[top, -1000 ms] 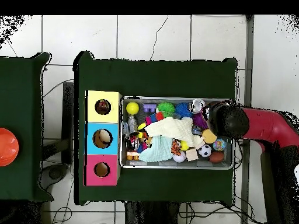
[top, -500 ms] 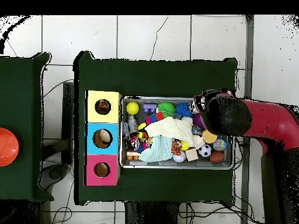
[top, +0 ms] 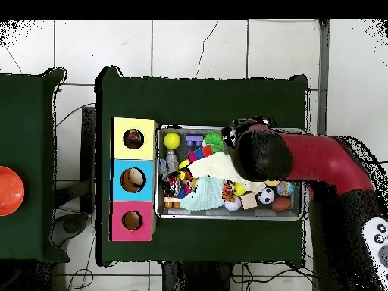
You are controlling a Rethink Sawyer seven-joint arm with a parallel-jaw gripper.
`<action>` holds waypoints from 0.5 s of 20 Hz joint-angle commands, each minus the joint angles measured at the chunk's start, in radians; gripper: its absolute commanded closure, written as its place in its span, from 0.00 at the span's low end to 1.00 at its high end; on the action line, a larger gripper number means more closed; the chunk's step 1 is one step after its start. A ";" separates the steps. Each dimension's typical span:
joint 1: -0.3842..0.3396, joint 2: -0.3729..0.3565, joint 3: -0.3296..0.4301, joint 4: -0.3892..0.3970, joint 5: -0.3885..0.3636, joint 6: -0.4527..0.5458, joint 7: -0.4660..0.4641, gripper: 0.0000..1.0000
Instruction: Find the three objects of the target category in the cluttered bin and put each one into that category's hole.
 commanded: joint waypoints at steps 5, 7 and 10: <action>0.091 -0.003 0.047 0.153 0.085 -0.108 0.173 1.00; 0.114 -0.009 0.038 0.156 0.111 -0.112 0.201 1.00; 0.164 -0.027 0.007 0.161 0.150 -0.119 0.247 1.00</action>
